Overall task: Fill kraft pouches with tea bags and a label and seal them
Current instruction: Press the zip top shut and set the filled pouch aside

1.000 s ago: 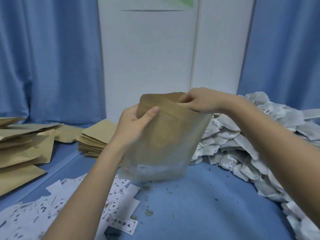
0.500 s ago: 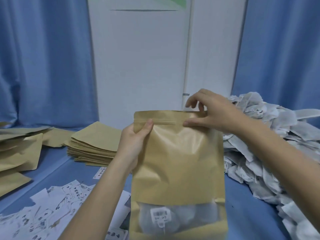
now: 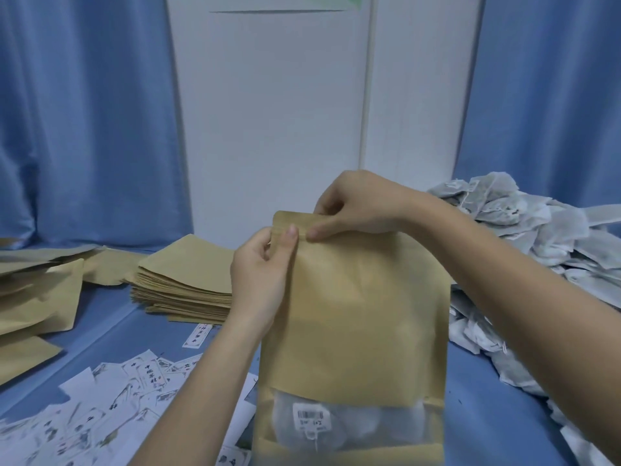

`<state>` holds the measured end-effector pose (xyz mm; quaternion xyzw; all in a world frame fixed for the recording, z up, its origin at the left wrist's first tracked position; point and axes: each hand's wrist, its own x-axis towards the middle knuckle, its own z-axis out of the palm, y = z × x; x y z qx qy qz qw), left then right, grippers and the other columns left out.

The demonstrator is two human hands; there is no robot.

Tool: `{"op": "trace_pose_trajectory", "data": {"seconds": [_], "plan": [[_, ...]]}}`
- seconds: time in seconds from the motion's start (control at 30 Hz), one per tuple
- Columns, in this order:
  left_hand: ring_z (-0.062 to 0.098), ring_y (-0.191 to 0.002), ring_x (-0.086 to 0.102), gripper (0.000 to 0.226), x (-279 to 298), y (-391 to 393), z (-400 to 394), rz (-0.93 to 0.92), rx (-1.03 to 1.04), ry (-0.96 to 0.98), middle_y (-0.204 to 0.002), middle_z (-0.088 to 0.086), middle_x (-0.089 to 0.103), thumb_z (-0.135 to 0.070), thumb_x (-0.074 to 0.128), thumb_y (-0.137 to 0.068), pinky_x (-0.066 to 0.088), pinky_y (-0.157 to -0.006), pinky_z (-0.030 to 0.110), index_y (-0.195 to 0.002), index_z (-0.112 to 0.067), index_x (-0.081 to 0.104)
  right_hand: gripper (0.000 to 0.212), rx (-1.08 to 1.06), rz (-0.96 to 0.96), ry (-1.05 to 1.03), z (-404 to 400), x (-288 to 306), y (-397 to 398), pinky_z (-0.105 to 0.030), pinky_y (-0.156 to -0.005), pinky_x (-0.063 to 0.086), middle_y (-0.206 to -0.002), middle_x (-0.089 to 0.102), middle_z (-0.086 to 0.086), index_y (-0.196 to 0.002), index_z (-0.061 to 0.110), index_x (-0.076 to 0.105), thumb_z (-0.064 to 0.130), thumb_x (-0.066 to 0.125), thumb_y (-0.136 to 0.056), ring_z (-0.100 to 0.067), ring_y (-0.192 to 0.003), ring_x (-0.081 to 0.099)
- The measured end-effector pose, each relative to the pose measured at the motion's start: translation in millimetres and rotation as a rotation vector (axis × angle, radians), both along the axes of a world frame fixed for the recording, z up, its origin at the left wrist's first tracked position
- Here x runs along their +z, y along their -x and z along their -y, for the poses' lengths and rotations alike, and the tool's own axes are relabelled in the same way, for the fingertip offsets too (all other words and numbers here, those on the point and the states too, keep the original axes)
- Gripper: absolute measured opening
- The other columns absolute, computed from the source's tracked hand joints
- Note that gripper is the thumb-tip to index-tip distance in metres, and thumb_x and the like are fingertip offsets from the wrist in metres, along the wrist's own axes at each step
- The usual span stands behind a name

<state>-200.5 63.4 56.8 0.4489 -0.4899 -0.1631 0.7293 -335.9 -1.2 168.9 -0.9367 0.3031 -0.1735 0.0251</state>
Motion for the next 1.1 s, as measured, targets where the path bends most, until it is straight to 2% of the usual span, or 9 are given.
{"op": "trace_pose_trajectory", "data": {"seconds": [0.1, 0.17, 0.3, 0.4, 0.53, 0.63, 0.77, 0.93, 1.1], "plan": [[0.01, -0.052, 0.021, 0.052, 0.7, -1.8, -1.6, 0.149, 0.219, 0.036, -0.048, -0.009, 0.027, -0.035, 0.06, -0.091, 0.019, -0.051, 0.027, -0.055, -0.014, 0.029, 0.025, 0.011, -0.065, 0.111, -4.2, -0.6, -11.0, -0.015, -0.046, 0.034, -0.056, 0.054, 0.009, -0.064, 0.021, 0.06, 0.038, 0.067, -0.082, -0.003, -0.052, 0.048], [0.012, -0.05, 0.02, 0.056, 0.9, -3.1, -2.1, 0.182, 0.328, 0.067, -0.044, -0.005, 0.025, -0.03, 0.062, -0.091, 0.016, -0.047, 0.025, -0.052, -0.02, 0.022, 0.037, 0.02, -0.127, 0.184, -8.2, -5.1, -15.6, -0.025, -0.051, 0.029, -0.056, 0.045, 0.001, -0.061, 0.014, 0.047, 0.036, 0.062, -0.087, -0.012, -0.054, 0.04], [0.011, -0.048, 0.024, 0.056, 0.7, 0.0, -2.7, 0.215, 0.426, 0.077, -0.043, -0.001, 0.024, -0.03, 0.061, -0.091, 0.022, -0.046, 0.023, -0.052, -0.02, 0.023, 0.045, 0.012, -0.162, 0.19, -14.9, -0.3, -16.8, -0.022, -0.045, 0.024, -0.053, 0.036, 0.001, -0.057, 0.014, 0.038, 0.04, 0.058, -0.088, -0.012, -0.05, 0.035], [0.005, -0.046, 0.033, 0.053, 0.4, 2.4, -3.8, 0.249, 0.445, 0.086, -0.044, -0.007, 0.038, -0.03, 0.058, -0.093, 0.027, -0.047, 0.017, -0.054, -0.02, 0.022, 0.046, 0.004, -0.151, 0.245, -17.5, -1.2, -22.3, -0.026, -0.046, 0.024, -0.052, 0.037, 0.002, -0.056, 0.013, 0.039, 0.039, 0.061, -0.087, -0.01, -0.05, 0.035], [0.008, -0.046, 0.03, 0.052, -0.9, -6.0, -4.1, 0.228, 0.438, 0.069, -0.046, -0.004, 0.023, -0.029, 0.057, -0.094, 0.024, -0.046, 0.02, -0.055, -0.017, 0.024, 0.052, 0.043, -0.11, 0.237, -15.3, -3.1, -16.7, -0.027, -0.049, 0.022, -0.05, 0.031, 0.002, -0.053, 0.016, 0.033, 0.046, 0.065, -0.082, -0.012, -0.048, 0.03], [0.01, -0.048, 0.024, 0.05, -3.2, -11.0, -4.3, 0.223, 0.395, 0.068, -0.05, -0.007, 0.022, -0.031, 0.056, -0.094, 0.021, -0.047, 0.023, -0.057, -0.017, 0.025, 0.055, 0.034, -0.105, 0.185, -9.0, -1.5, -4.0, -0.026, -0.048, 0.019, -0.05, 0.028, 0.002, -0.053, 0.015, 0.032, 0.048, 0.069, -0.077, -0.013, -0.048, 0.026], [0.009, -0.051, 0.019, 0.05, -5.4, -11.7, -1.7, 0.147, 0.269, 0.103, -0.049, -0.009, 0.021, -0.035, 0.059, -0.092, 0.016, -0.049, 0.026, -0.057, -0.018, 0.027, 0.051, 0.033, -0.076, 0.264, -5.9, -8.7, -3.4, -0.031, -0.053, 0.024, -0.05, 0.032, 0.0, -0.057, 0.012, 0.04, 0.048, 0.07, -0.076, -0.014, -0.049, 0.029], [0.008, -0.05, 0.019, 0.048, -5.6, -18.1, -5.1, 0.16, 0.267, 0.152, -0.045, -0.009, 0.024, -0.041, 0.054, -0.086, 0.015, -0.048, 0.024, -0.056, -0.019, 0.024, 0.044, -0.001, -0.08, 0.137, 0.4, -0.1, 15.1, -0.018, -0.045, 0.028, -0.041, 0.041, 0.009, -0.046, 0.023, 0.047, 0.047, 0.075, -0.07, -0.002, -0.047, 0.041], [0.01, -0.055, 0.019, 0.052, -7.8, -21.1, -3.5, 0.14, 0.29, 0.163, -0.053, -0.008, 0.021, -0.036, 0.057, -0.09, 0.018, -0.052, 0.03, -0.059, -0.006, 0.029, 0.045, 0.049, -0.084, 0.178, 5.2, -3.1, 19.3, -0.024, -0.05, 0.023, -0.05, 0.033, 0.003, -0.058, 0.011, 0.046, 0.046, 0.069, -0.077, -0.01, -0.051, 0.033]]}}
